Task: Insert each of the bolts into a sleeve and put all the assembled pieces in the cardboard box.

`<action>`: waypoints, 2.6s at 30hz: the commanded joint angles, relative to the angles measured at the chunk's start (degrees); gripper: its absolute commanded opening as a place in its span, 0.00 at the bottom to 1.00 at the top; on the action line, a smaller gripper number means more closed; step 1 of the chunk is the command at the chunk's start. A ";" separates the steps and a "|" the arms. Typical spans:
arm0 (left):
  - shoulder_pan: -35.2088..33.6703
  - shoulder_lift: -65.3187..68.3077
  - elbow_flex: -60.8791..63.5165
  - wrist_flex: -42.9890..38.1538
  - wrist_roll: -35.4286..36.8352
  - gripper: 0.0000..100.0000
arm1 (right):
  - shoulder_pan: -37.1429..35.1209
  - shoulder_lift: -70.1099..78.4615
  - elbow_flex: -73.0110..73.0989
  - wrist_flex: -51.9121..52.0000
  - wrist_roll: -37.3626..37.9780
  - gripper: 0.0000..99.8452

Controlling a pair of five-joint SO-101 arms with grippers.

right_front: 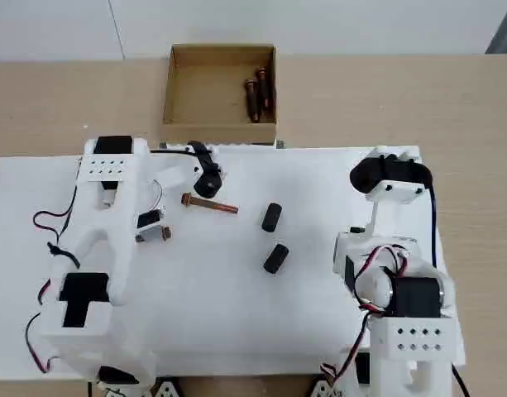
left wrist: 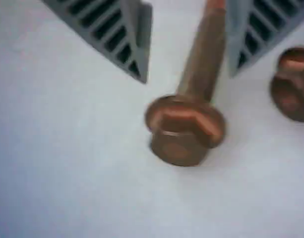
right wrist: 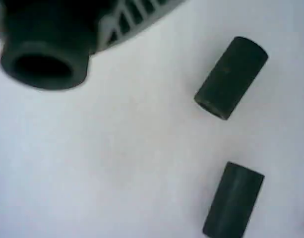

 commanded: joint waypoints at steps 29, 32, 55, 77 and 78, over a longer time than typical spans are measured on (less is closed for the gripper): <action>0.18 7.91 -6.46 2.99 0.44 0.00 | 0.40 -0.75 -0.70 -0.84 0.53 0.00; 1.85 3.52 -9.63 6.51 3.60 0.00 | 0.48 -0.84 -1.76 -0.40 0.53 0.00; 17.67 -40.88 -3.21 4.66 46.33 0.00 | 0.57 -24.48 -10.11 15.25 3.25 0.00; 17.49 -77.45 48.13 -47.65 74.20 0.00 | -7.16 -42.24 27.25 -18.59 3.25 0.00; 17.49 -78.77 49.89 -48.79 75.69 0.00 | -9.01 -42.24 28.48 -20.18 3.16 0.00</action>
